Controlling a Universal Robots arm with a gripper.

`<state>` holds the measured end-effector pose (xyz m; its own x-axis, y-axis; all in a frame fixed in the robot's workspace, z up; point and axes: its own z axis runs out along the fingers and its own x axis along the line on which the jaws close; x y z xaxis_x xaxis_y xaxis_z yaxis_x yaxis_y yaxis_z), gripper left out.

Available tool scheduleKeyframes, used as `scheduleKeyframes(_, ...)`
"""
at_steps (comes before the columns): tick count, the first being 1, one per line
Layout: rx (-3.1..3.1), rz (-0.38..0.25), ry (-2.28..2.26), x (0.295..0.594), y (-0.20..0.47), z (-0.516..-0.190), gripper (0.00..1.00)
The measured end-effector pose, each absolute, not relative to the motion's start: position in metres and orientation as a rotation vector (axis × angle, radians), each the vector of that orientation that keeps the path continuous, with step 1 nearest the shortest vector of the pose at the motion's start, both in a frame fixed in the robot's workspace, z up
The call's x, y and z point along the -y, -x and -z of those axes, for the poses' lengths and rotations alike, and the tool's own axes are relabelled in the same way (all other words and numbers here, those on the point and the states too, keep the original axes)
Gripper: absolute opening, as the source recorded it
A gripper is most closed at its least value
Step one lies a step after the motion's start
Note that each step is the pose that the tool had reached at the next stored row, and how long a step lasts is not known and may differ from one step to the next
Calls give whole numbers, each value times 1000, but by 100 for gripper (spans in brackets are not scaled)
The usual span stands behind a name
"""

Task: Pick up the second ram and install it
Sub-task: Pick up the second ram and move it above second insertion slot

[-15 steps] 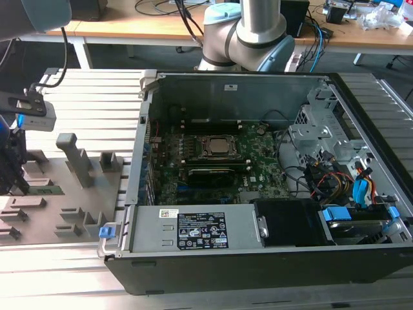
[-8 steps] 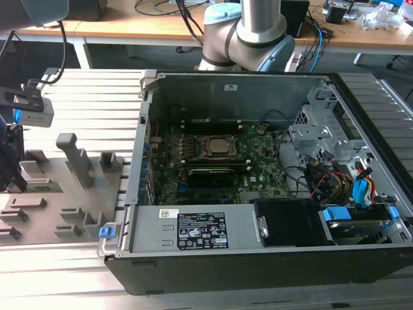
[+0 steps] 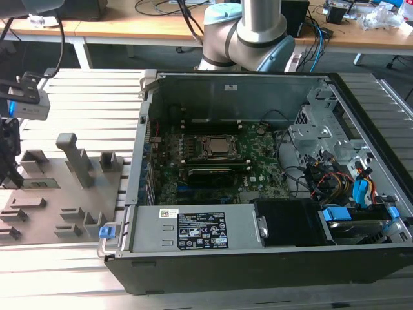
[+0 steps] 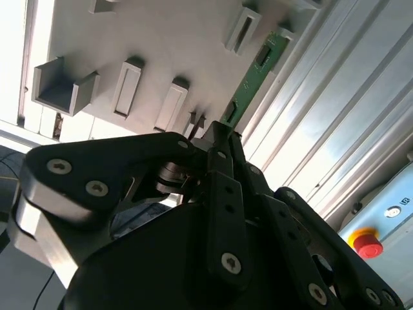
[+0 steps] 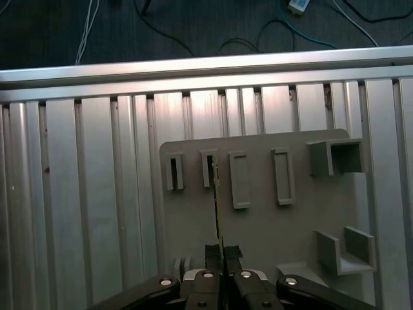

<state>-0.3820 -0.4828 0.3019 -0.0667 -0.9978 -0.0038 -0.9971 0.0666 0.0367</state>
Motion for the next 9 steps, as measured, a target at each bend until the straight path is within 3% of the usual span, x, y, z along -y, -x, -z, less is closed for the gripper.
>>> scheduleKeyframes(9, 2278, 46, -2131, 483, 382, -320, 14)
